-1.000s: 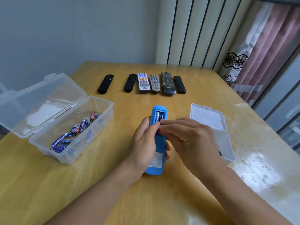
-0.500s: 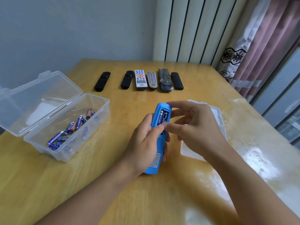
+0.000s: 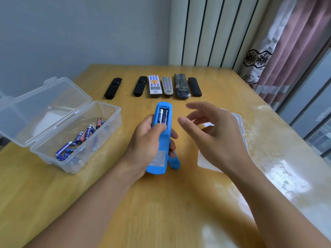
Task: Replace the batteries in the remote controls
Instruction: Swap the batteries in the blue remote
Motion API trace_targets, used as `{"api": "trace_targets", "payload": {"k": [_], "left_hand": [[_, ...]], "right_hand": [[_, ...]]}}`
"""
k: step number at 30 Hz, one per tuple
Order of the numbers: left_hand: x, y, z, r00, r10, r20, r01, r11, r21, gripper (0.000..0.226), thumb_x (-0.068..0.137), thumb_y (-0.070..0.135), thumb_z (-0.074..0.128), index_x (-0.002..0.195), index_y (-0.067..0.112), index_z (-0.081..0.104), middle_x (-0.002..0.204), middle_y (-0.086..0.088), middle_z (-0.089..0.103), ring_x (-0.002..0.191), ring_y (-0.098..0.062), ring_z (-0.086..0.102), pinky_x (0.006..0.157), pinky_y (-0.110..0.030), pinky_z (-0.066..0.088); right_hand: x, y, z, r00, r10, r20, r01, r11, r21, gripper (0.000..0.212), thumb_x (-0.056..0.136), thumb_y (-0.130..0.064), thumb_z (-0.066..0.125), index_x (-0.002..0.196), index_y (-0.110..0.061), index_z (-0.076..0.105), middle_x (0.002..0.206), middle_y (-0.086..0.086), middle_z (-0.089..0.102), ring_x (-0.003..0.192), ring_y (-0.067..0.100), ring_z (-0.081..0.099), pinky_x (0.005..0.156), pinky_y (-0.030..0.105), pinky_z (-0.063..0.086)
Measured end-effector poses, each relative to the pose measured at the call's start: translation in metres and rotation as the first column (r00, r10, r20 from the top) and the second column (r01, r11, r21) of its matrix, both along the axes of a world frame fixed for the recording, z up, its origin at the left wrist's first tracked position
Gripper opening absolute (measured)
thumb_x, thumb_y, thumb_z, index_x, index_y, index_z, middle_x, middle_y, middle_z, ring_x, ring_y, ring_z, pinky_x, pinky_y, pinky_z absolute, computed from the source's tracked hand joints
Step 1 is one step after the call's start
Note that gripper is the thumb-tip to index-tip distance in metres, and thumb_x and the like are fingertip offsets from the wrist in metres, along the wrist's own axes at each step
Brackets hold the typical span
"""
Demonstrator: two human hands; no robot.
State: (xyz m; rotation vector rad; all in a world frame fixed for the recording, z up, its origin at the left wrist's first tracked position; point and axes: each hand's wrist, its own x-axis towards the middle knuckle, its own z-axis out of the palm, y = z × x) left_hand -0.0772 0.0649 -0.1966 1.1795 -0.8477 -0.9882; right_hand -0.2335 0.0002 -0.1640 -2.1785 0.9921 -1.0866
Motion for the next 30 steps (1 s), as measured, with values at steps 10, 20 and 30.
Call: {"api": "trace_targets", "payload": {"k": [10,20,30], "left_hand": [[0.031,-0.006,-0.003,0.962,0.227,-0.152,-0.202,0.965,0.165,0.031,0.107,0.032,0.041,0.111,0.007,0.059,0.063,-0.009,0.070,0.048,-0.020,0.064,0.043,-0.030,0.053],[0.030,-0.001,0.001,0.967,0.103,-0.235,-0.053,0.976,0.211,0.038,0.105,0.028,0.036,0.115,0.005,0.064,0.074,-0.014,0.074,0.053,-0.025,0.065,0.047,-0.033,0.054],[0.012,0.011,0.005,0.956,-0.283,-0.076,0.287,0.957,0.048,0.037,0.108,0.028,0.035,0.120,0.017,0.069,0.091,-0.017,0.071,0.070,-0.028,0.063,0.056,-0.035,0.055]], "right_hand": [[0.039,0.027,-0.007,0.545,0.037,-0.837,-0.267,0.954,-0.132,0.022,0.095,-0.042,0.059,0.095,-0.021,0.062,0.082,-0.003,0.055,0.077,0.023,0.057,0.064,0.035,0.043],[0.034,0.019,-0.001,0.761,0.100,-0.641,-0.251,0.956,-0.149,0.016,0.097,-0.020,0.054,0.101,-0.027,0.068,0.093,-0.005,0.061,0.080,0.020,0.062,0.069,0.034,0.051],[-0.008,-0.016,0.017,0.934,0.283,0.218,-0.336,0.902,0.270,0.013,0.081,-0.019,0.076,0.093,-0.013,0.073,0.075,0.005,0.075,0.060,0.017,0.067,0.058,0.024,0.053]]}}
